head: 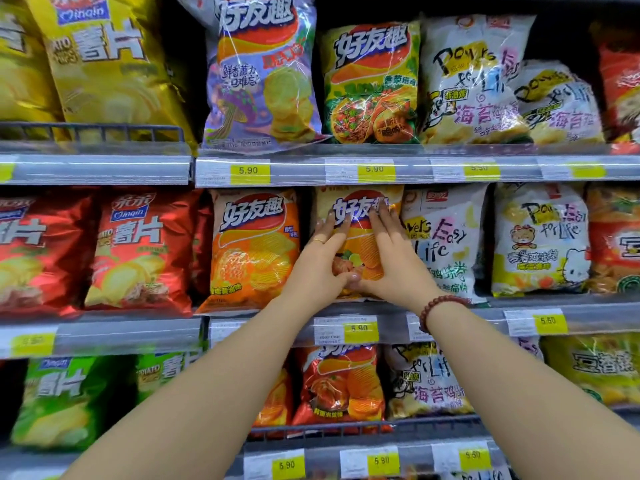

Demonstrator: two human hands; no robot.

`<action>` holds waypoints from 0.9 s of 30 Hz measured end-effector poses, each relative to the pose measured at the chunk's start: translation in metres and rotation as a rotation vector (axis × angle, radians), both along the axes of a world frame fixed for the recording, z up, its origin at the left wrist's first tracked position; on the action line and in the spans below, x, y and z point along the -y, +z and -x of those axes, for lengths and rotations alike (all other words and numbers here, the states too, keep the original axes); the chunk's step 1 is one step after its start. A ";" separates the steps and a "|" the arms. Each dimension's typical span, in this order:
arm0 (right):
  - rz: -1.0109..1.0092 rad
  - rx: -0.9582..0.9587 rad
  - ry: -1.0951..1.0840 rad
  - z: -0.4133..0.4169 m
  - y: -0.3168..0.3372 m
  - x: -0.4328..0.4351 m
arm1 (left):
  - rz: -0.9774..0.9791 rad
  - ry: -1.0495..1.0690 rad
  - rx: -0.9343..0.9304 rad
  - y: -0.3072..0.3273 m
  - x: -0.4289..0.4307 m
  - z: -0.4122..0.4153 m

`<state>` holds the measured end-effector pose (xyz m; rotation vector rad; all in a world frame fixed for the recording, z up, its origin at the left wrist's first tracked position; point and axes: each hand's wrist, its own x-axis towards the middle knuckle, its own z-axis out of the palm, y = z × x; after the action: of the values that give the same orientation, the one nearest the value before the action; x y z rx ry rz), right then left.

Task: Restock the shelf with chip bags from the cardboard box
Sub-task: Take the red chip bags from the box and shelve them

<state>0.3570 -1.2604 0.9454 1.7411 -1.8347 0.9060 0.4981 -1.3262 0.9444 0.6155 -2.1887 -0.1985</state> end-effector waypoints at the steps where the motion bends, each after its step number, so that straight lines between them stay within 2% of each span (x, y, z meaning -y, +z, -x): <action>1: 0.014 0.010 -0.009 -0.004 -0.001 -0.003 | -0.028 -0.006 -0.050 -0.001 -0.006 -0.006; 3: 0.046 0.067 -0.022 -0.011 -0.003 -0.010 | -0.054 -0.010 -0.124 -0.002 -0.014 -0.017; 7: 0.198 0.232 0.025 -0.043 -0.017 -0.022 | 0.052 0.054 -0.137 -0.010 -0.028 -0.049; 11: 0.234 0.290 0.079 -0.091 -0.033 -0.033 | -0.056 0.081 -0.222 -0.022 -0.040 -0.088; 21: 0.077 0.437 0.030 -0.233 -0.078 -0.061 | -0.273 0.135 -0.107 -0.071 -0.040 -0.253; 27: -0.056 0.564 0.012 -0.295 -0.124 -0.070 | -0.298 0.191 0.152 -0.118 -0.037 -0.340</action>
<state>0.6523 -1.1902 0.8217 1.6371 -2.2039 1.4772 0.8379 -1.2892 0.8260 1.0308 -2.2465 -0.3924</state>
